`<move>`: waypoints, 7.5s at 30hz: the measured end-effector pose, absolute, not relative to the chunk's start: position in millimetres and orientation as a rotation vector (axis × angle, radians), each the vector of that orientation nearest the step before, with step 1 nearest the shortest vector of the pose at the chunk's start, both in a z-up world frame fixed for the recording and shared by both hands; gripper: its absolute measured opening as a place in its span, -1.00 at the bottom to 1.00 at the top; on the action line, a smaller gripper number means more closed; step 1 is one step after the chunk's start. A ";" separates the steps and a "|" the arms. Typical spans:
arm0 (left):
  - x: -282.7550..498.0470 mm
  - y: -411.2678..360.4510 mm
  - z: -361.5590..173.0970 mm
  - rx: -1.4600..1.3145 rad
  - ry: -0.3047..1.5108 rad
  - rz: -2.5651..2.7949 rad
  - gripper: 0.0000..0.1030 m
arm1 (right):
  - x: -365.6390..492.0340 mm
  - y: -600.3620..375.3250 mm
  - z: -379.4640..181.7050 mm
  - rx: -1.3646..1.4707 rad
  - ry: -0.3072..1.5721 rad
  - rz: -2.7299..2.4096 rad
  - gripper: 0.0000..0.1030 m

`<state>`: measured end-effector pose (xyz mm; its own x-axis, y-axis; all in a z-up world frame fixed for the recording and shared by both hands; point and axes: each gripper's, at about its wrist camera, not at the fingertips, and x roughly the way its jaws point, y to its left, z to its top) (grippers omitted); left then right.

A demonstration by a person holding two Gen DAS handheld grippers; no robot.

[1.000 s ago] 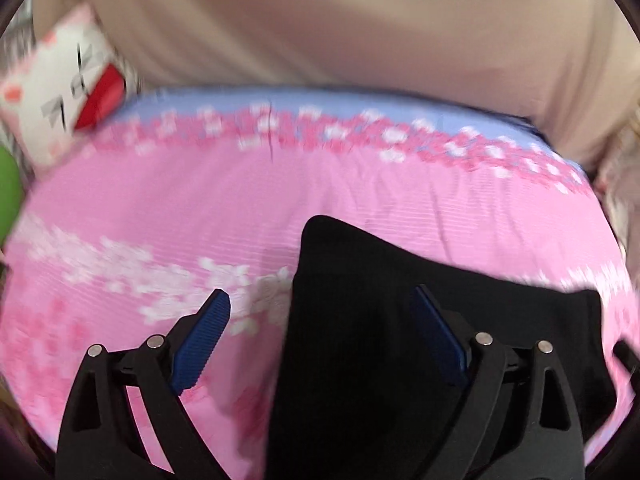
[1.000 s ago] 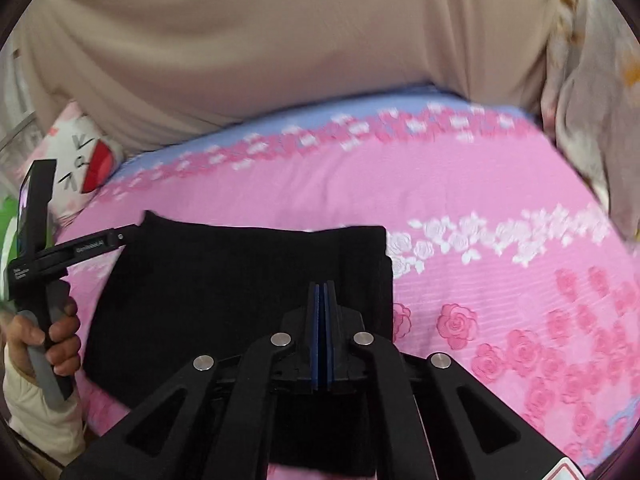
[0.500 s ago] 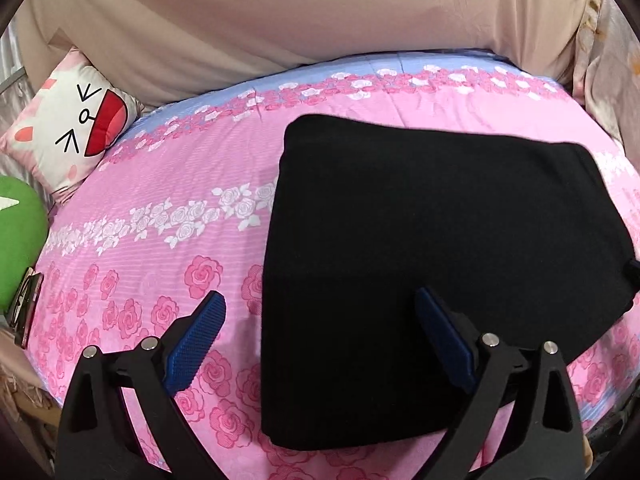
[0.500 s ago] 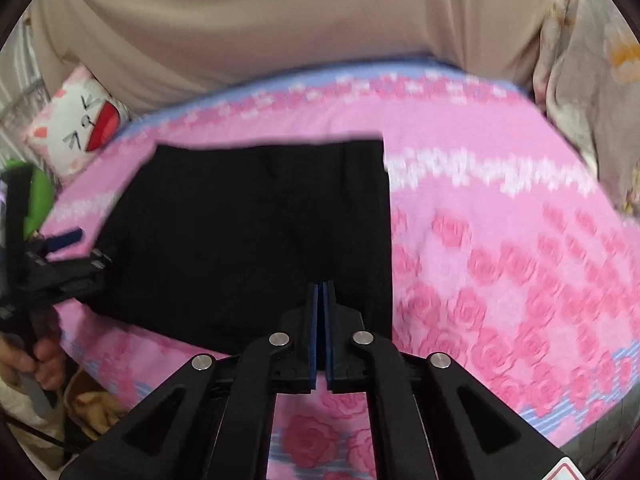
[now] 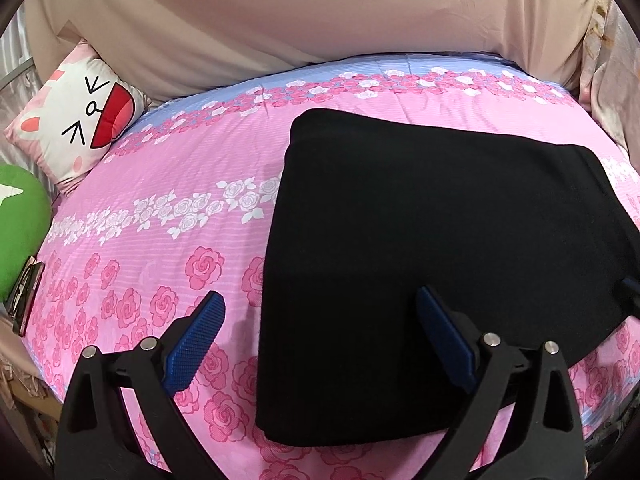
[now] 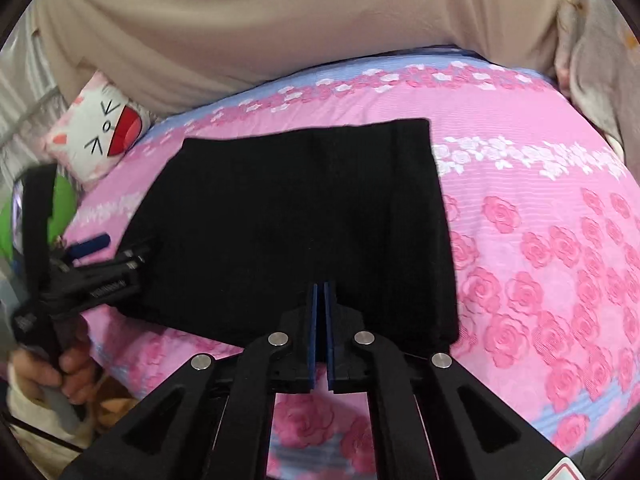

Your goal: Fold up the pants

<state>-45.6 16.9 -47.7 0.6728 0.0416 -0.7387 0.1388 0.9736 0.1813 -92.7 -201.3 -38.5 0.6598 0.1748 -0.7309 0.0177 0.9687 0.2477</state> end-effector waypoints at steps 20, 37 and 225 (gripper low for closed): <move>-52.3 91.3 -55.2 -0.217 1.098 -0.382 0.91 | -116.6 -262.4 -36.1 0.355 0.880 0.044 0.29; 6.5 50.2 -66.4 -0.290 1.167 -0.511 0.91 | -62.0 -283.1 -74.0 0.710 0.954 0.345 0.68; 72.7 16.1 -44.5 0.133 0.654 -0.045 0.81 | 28.1 -204.4 -33.1 0.064 0.646 -0.214 0.25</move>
